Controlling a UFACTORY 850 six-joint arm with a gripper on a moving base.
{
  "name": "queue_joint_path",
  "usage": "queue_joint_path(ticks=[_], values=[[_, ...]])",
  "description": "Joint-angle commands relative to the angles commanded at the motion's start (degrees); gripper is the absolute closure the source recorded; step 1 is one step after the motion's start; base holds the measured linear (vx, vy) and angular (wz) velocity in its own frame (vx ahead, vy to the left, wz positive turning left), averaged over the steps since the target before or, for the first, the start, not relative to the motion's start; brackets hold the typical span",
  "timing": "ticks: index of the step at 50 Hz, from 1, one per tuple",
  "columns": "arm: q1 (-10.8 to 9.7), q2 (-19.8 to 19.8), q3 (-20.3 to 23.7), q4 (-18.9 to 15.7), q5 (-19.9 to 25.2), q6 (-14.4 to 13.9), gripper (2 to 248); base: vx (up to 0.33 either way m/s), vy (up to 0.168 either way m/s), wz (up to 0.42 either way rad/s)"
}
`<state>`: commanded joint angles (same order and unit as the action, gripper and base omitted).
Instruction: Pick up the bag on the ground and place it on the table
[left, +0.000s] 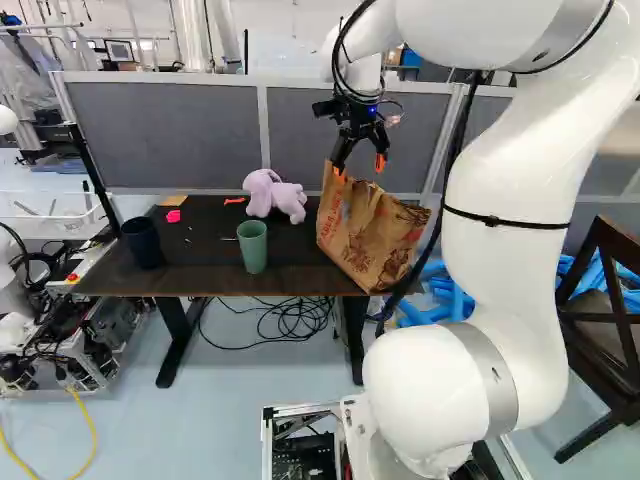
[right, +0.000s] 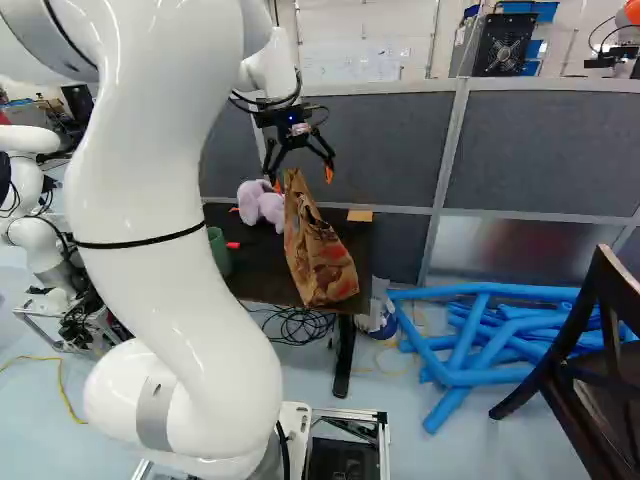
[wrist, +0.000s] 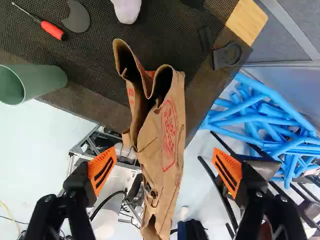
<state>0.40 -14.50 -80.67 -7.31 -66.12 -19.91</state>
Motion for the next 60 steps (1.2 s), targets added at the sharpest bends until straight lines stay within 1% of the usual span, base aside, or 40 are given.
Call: queue_joint_path(ticks=[12, 35, 60], values=[[0.0, 1.64, -0.44, 0.0, -1.96, 0.0, 3, 0.0, 0.0, 0.0], [-0.01, 3.72, -2.62, 0.0, -6.13, 0.0, 3, 0.0, 0.0, 0.0], [-0.01, 4.03, -2.85, 0.0, -6.53, 0.0, 3, 0.0, 0.0, 0.0]])
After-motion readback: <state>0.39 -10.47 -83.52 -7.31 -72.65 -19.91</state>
